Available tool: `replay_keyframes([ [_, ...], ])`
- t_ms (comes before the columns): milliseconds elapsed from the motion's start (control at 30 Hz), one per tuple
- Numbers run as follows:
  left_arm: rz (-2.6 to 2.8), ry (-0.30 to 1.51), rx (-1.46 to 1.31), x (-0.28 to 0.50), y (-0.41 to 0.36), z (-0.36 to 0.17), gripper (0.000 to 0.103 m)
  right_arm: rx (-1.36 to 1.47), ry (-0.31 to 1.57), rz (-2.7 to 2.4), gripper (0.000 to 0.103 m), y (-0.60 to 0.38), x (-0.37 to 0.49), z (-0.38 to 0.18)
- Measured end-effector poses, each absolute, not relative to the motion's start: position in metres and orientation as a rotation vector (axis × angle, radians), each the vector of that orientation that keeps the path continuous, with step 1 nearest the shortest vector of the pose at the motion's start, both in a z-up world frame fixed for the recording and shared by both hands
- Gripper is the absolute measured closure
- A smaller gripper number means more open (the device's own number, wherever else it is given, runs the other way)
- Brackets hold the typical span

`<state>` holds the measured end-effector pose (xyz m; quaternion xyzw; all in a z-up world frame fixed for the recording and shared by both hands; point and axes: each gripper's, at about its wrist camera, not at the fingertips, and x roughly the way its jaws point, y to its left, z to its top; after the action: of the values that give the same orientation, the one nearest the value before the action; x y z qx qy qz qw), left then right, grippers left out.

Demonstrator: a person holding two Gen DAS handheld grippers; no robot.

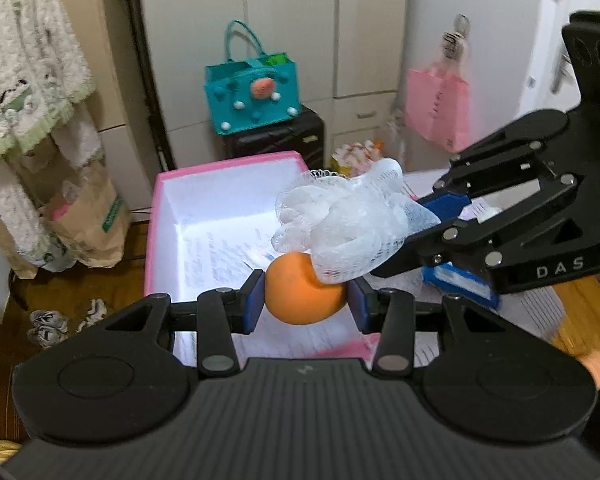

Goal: Organize soft objects
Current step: 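Carry the orange sponge with the left tool while the right tool carries the mesh puff to the box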

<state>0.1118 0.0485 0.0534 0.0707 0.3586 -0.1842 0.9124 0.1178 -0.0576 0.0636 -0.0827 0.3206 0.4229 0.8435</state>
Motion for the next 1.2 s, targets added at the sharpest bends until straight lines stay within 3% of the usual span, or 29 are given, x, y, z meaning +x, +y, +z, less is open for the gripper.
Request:
replay_keyframes([
  [433,-0.342,0.767,-0.015,0.199,0.097,0.028,0.060,-0.190,0.751,0.877,0.079,-0.030,0.195,0.033],
  [967,-0.256,0.875,0.029,0.285,0.087,-0.033,0.060,-0.630,0.940,0.857,0.080,0.013,0.231,-0.045],
  [1000,-0.267,0.887,0.030,0.290,0.084,-0.035,0.060,-0.662,0.930,0.843,0.073,0.017,0.231,-0.047],
  [1133,-0.297,0.929,0.031,0.305,0.072,-0.047,0.060,-0.703,0.921,0.834,0.069,0.019,0.236,-0.046],
  [1200,-0.309,0.944,0.018,0.312,0.068,-0.053,0.060,-0.695,0.913,0.837,0.053,0.017,0.236,-0.044],
])
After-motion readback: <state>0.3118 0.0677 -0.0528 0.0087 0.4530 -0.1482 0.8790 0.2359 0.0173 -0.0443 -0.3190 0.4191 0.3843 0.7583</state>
